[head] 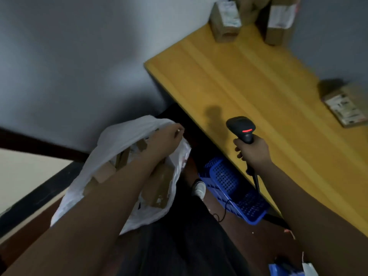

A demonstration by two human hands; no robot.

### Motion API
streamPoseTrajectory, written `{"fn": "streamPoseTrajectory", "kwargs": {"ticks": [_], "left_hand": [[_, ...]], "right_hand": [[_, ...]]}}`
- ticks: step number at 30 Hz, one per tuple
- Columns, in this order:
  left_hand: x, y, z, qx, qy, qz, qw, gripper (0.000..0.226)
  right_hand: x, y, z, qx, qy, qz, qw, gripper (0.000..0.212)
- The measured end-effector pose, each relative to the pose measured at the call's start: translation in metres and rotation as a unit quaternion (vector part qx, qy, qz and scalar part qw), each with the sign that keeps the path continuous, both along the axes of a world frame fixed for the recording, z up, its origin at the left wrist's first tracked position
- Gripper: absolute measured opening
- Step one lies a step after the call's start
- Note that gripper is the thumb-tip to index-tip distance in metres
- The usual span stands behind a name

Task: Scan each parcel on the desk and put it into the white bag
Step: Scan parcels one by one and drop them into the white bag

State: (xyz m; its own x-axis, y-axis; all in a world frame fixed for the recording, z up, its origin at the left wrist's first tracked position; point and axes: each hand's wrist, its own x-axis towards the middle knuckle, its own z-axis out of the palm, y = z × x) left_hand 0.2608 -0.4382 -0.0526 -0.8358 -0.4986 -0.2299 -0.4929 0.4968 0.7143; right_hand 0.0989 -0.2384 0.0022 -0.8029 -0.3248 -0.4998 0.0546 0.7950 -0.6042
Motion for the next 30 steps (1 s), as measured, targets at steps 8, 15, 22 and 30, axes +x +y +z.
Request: {"fn": "streamPoseTrajectory", "kwargs": {"ticks": [8,15,22,30], "left_hand": [[-0.19,0.017,0.039,-0.026,-0.048,-0.072,0.996,0.031],[-0.305,-0.017,0.038,-0.129,-0.059,0.02,0.99,0.042],[-0.408,-0.09,-0.003,-0.166,-0.089,0.036,0.981,0.061],[-0.478,-0.161,-0.041,-0.245,-0.076,0.071,0.964,0.096]], "right_hand": [[-0.124,0.027,0.021,-0.035,0.016,-0.037,0.999,0.009],[-0.214,-0.001,0.018,-0.078,0.009,-0.071,0.994,0.008],[-0.288,-0.06,-0.013,-0.118,-0.012,-0.105,0.987,0.009],[-0.328,-0.09,-0.046,-0.152,-0.066,-0.145,0.975,0.009]]}}
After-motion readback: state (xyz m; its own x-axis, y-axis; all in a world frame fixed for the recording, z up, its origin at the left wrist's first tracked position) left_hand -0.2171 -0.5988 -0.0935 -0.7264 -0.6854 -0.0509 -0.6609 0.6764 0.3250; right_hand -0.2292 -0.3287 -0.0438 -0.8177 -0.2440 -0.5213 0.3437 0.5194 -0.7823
